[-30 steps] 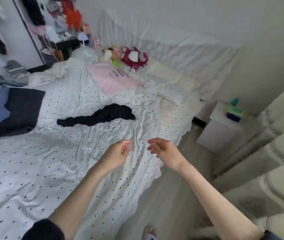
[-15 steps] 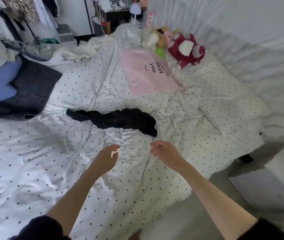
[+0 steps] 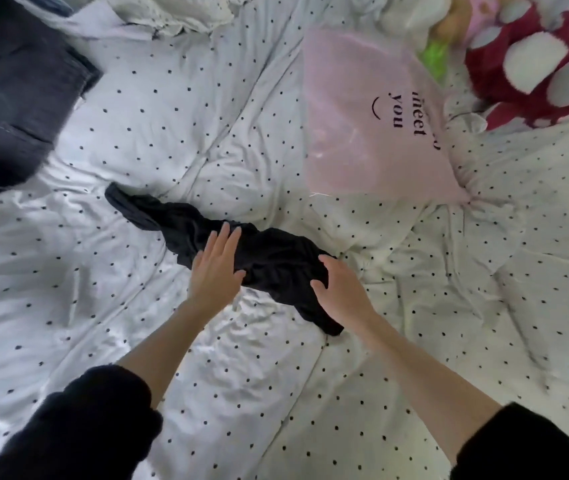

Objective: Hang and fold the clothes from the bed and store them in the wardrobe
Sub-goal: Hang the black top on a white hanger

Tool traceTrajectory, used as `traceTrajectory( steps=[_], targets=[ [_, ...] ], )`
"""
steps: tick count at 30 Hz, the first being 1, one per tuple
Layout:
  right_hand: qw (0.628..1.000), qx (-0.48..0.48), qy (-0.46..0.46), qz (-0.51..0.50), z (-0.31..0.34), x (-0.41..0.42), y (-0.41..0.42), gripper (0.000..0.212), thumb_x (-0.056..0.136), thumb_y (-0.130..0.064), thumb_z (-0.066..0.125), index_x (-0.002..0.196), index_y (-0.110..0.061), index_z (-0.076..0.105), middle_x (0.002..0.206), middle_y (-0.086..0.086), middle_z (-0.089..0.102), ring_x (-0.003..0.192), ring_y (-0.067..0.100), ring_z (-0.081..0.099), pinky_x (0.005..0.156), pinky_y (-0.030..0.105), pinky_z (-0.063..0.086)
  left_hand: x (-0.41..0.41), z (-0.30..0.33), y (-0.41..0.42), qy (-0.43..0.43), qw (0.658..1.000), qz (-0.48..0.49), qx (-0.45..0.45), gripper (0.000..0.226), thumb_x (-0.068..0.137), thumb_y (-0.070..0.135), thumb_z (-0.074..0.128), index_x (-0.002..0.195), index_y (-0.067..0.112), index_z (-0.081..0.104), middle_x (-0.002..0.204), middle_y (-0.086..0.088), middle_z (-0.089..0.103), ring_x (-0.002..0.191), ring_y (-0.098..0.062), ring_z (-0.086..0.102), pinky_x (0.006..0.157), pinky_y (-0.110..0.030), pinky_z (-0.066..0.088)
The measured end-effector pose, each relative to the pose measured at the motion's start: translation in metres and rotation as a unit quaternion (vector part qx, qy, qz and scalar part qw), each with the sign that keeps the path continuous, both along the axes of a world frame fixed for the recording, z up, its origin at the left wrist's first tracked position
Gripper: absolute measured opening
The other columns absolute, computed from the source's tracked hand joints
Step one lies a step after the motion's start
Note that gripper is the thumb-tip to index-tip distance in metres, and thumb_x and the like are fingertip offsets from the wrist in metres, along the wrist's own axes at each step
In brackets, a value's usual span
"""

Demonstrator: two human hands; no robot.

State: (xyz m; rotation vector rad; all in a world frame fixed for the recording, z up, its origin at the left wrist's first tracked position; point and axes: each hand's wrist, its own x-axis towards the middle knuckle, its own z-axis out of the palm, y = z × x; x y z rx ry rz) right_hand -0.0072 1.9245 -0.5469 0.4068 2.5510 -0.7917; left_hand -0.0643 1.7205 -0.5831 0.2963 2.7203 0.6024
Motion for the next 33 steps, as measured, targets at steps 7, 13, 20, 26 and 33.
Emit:
traceTrajectory(
  steps=[7, 13, 20, 26, 33],
  targets=[
    [0.989, 0.031, -0.108, 0.097, -0.046, -0.048, 0.015, 0.015, 0.096, -0.025, 0.047, 0.089, -0.012, 0.053, 0.087, 0.004, 0.058, 0.093, 0.027, 0.057, 0.075, 0.030, 0.043, -0.010, -0.029, 0.004, -0.062, 0.998, 0.017, -0.006, 0.009, 0.091, 0.011, 0.051, 0.098, 0.005, 0.053, 0.089, -0.010, 0.061, 0.088, -0.030, 0.060, 0.075, -0.034, 0.042],
    [0.988, -0.004, -0.073, 0.133, -0.023, 0.020, 0.008, 0.036, 0.094, -0.012, 0.045, 0.061, -0.016, 0.029, 0.059, -0.002, 0.034, 0.051, 0.010, 0.033, 0.049, 0.024, 0.026, 0.061, -0.001, -0.019, -0.076, 0.997, -0.002, -0.016, 0.013, 0.093, 0.018, 0.047, 0.082, 0.012, 0.044, 0.071, 0.004, 0.046, 0.070, -0.020, 0.053, 0.061, -0.029, 0.039],
    [0.957, -0.015, -0.200, 0.211, 0.011, 0.099, 0.021, 0.018, 0.093, -0.012, 0.046, 0.087, -0.003, 0.061, 0.074, 0.004, 0.053, 0.058, 0.010, 0.043, 0.051, 0.015, 0.031, 0.168, 0.003, -0.035, -0.303, 0.936, -0.128, -0.122, 0.007, 0.086, 0.022, 0.049, 0.081, 0.019, 0.053, 0.077, 0.006, 0.056, 0.077, -0.015, 0.054, 0.065, -0.023, 0.039],
    [0.961, 0.009, -0.156, 0.229, 0.009, 0.094, 0.011, 0.027, 0.095, -0.016, 0.040, 0.103, -0.004, 0.062, 0.099, 0.009, 0.066, 0.092, 0.023, 0.059, 0.078, 0.029, 0.046, 0.193, -0.004, -0.041, -0.300, 0.954, 0.003, 0.022, 0.029, 0.095, 0.024, 0.047, 0.121, 0.026, 0.060, 0.119, 0.008, 0.058, 0.110, -0.009, 0.054, 0.090, -0.019, 0.040],
    [0.973, -0.040, 0.006, 0.227, -0.029, 0.064, -0.066, 0.025, 0.096, -0.014, 0.045, 0.114, -0.007, 0.061, 0.107, 0.007, 0.062, 0.104, 0.020, 0.055, 0.091, 0.024, 0.040, 0.161, -0.043, -0.092, -0.169, 0.872, 0.440, 0.131, 0.053, 0.094, 0.013, 0.050, 0.143, 0.014, 0.033, 0.141, -0.015, 0.037, 0.128, -0.032, 0.039, 0.105, -0.047, 0.036]
  ],
)
